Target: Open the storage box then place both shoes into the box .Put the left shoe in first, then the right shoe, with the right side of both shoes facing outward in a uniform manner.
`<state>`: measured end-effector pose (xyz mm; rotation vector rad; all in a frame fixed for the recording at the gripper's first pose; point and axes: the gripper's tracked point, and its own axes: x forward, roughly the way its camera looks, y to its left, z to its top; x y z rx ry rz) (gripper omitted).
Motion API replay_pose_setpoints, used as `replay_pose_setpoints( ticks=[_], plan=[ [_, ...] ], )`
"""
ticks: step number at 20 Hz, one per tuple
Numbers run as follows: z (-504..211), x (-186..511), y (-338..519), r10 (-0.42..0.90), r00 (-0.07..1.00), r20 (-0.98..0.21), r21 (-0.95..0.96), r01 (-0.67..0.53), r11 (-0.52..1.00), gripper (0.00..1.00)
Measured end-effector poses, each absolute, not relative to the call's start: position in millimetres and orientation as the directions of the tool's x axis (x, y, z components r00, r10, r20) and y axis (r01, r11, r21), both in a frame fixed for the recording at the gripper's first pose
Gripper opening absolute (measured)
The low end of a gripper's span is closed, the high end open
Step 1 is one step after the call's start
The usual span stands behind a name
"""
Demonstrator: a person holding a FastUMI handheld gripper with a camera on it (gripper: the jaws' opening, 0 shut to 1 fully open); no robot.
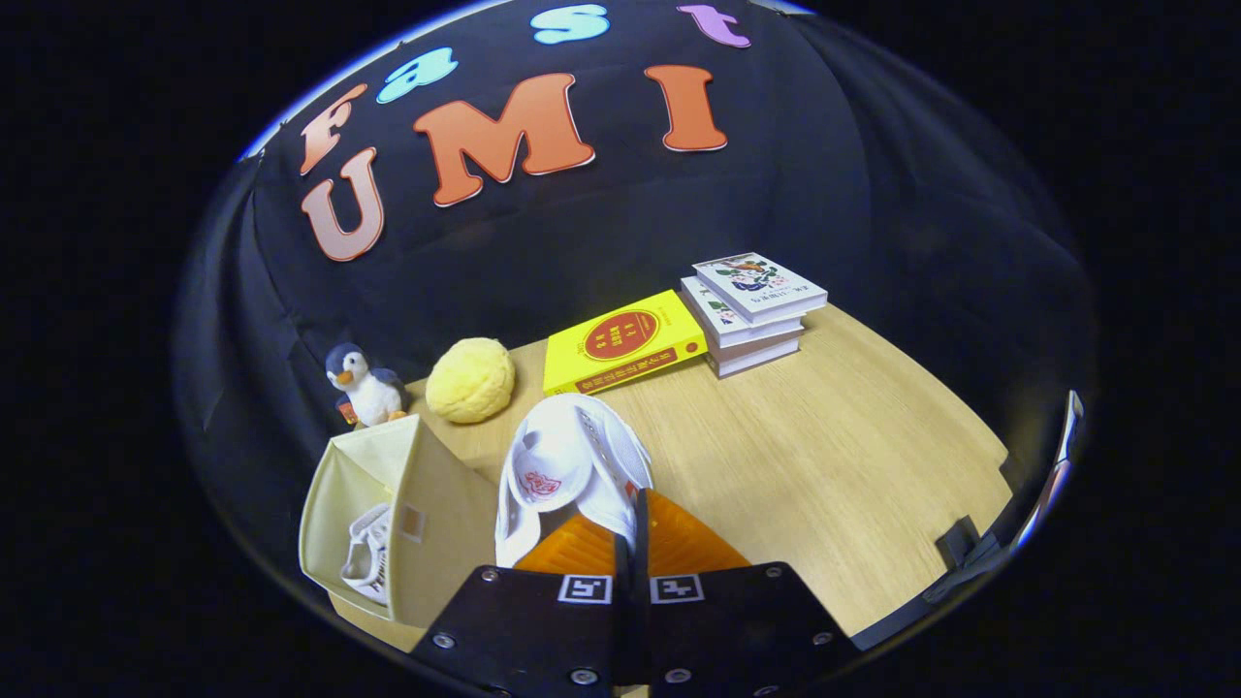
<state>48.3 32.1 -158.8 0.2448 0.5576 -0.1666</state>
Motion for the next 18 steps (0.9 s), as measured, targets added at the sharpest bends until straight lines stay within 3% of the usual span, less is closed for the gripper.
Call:
replay_pose_setpoints(
  ticks=[8,18],
  plan=[
    [-116,53,156,-0.082,0.870,-0.486,0.261,0.234,0.936,0.00],
    [-154,69,225,-0.134,0.849,-0.511,0.114,0.222,0.968,0.00]
  ],
)
